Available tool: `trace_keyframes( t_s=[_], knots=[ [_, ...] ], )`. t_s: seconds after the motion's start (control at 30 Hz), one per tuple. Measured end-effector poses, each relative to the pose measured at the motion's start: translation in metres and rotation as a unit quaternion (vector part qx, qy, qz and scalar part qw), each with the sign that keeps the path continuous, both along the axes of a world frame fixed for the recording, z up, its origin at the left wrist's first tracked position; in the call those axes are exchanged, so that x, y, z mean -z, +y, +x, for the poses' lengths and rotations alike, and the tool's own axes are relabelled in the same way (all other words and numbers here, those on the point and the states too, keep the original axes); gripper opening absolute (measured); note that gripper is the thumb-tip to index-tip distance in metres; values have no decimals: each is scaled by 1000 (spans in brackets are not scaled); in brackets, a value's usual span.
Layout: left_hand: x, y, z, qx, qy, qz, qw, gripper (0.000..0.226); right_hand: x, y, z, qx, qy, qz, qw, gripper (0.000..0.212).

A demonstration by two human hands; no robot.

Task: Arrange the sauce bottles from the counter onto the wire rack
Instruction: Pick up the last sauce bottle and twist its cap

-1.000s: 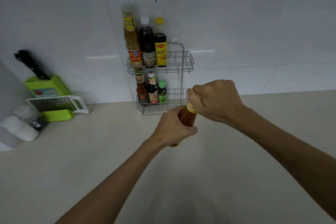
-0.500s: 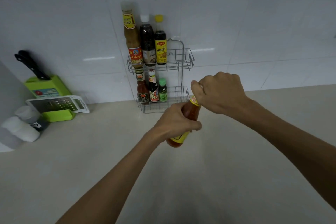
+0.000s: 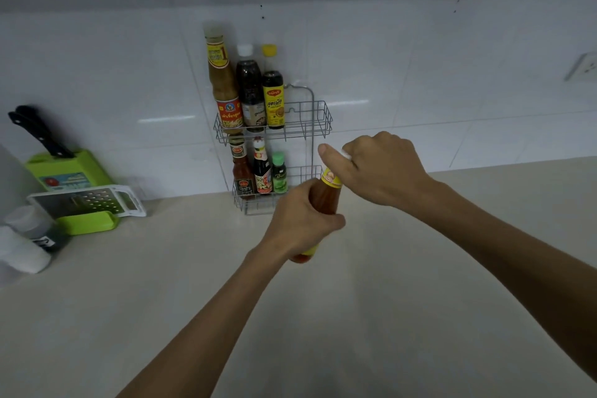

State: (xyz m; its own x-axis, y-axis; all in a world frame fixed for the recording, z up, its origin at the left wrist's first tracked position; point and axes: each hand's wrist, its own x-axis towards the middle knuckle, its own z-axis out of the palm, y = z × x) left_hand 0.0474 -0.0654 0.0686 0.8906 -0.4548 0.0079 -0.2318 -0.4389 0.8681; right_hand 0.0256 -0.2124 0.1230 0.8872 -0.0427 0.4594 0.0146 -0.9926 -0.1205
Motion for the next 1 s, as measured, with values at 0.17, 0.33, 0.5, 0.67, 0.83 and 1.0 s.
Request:
trace_keyframes(
  t_s=[0.17, 0.33, 0.5, 0.67, 0.83, 1.0],
  knots=[
    [-4, 16, 11, 102, 101, 1, 990, 28, -5, -1, 2, -87, 55, -8, 995, 73],
    [-21, 31, 16, 255, 200, -25, 946, 28, -5, -3, 8, -199, -54, -39, 978, 64],
    [-8, 14, 5, 55, 57, 35, 996, 33, 0, 5, 12, 10, 44, -31, 999, 62],
    [-9, 23, 7, 113, 102, 36, 988, 29, -2, 3, 5, -103, 58, 3, 993, 72],
    [-19, 29, 9, 203, 158, 21, 966, 34, -1, 12, 5, -162, 26, 92, 982, 57],
    [-8, 25, 8, 121, 109, 28, 986, 33, 1, 20, 13, -14, 97, 54, 994, 50]
  ],
)
